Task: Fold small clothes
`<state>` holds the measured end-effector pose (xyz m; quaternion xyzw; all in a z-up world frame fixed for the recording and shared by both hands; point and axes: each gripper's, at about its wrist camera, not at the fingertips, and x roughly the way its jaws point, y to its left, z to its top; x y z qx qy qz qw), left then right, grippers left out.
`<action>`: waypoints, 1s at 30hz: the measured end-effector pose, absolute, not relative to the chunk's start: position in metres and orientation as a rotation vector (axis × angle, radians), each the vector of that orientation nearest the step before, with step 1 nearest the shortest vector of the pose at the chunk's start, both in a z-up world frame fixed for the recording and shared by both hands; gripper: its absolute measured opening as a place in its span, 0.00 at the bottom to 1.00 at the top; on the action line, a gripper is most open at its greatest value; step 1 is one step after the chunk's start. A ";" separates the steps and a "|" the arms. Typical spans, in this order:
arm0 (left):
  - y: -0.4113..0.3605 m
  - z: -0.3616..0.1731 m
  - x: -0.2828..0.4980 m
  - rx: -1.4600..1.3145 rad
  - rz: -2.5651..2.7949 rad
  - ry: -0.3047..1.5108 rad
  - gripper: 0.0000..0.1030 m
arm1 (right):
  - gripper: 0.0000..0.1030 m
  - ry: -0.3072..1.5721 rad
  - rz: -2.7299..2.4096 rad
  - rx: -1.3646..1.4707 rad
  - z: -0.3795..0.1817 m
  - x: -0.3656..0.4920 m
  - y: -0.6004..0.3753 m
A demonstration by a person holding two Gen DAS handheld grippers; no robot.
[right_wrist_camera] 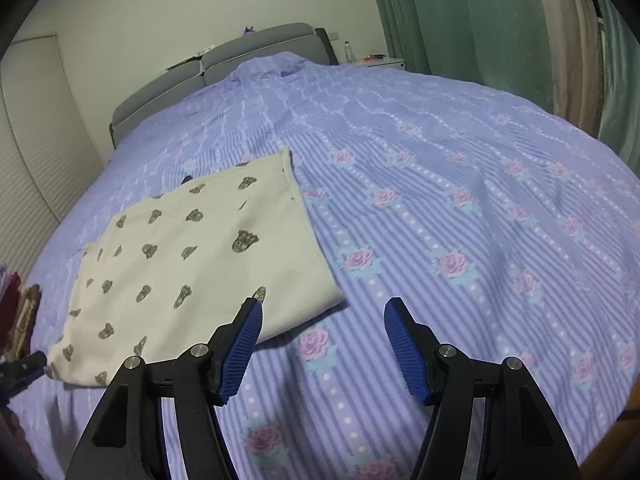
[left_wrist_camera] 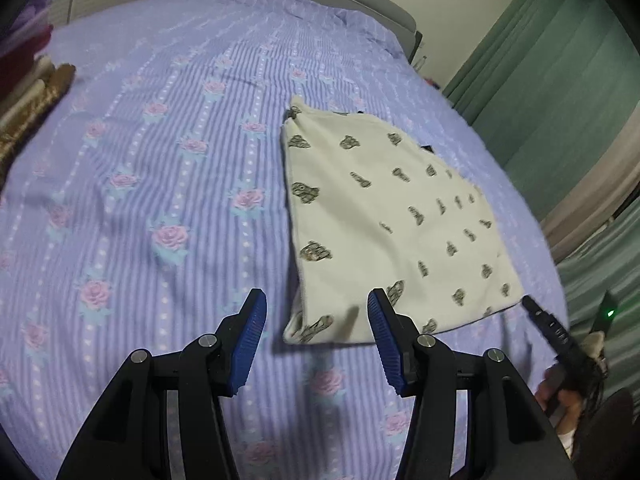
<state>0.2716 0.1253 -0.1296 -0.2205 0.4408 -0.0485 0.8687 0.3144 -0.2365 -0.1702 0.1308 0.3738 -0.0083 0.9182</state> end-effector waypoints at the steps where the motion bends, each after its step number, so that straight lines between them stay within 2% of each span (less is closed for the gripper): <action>1: 0.127 -0.130 0.273 -0.472 -0.105 0.925 0.50 | 0.62 0.771 -0.010 0.271 -0.171 0.315 -0.234; 2: 0.128 -0.131 0.275 -0.482 -0.110 0.927 0.49 | 0.62 0.769 -0.001 0.272 -0.172 0.316 -0.232; 4: 0.127 -0.134 0.280 -0.487 -0.118 0.939 0.41 | 0.62 0.769 0.000 0.276 -0.174 0.318 -0.230; 8: 0.124 -0.139 0.283 -0.481 -0.114 0.958 0.09 | 0.61 0.778 0.017 0.334 -0.179 0.326 -0.234; 13: 0.117 -0.127 0.263 -0.408 -0.098 0.908 0.08 | 0.58 0.806 0.014 0.389 -0.187 0.331 -0.237; 18: 0.118 -0.143 0.267 -0.380 -0.088 0.962 0.10 | 0.58 0.796 0.012 0.382 -0.187 0.332 -0.238; 19: 0.118 -0.145 0.268 -0.379 -0.082 0.965 0.12 | 0.58 0.798 0.010 0.382 -0.188 0.332 -0.237; 21: 0.117 -0.145 0.267 -0.352 -0.068 0.960 0.28 | 0.58 0.797 0.009 0.390 -0.189 0.332 -0.240; 24: 0.116 -0.146 0.266 -0.335 -0.068 0.962 0.32 | 0.56 0.790 0.011 0.416 -0.190 0.333 -0.243; 25: 0.116 -0.147 0.266 -0.330 -0.070 0.966 0.32 | 0.53 0.786 0.010 0.426 -0.191 0.335 -0.243; 26: 0.116 -0.148 0.265 -0.327 -0.070 0.968 0.33 | 0.44 0.785 0.007 0.430 -0.191 0.337 -0.244; 28: 0.115 -0.148 0.264 -0.326 -0.077 0.968 0.33 | 0.37 0.793 0.018 0.442 -0.193 0.341 -0.244; 29: 0.114 -0.148 0.263 -0.324 -0.082 0.968 0.33 | 0.27 0.797 0.017 0.443 -0.194 0.342 -0.244; 30: 0.113 -0.147 0.262 -0.321 -0.084 0.967 0.34 | 0.10 0.798 0.011 0.440 -0.194 0.342 -0.244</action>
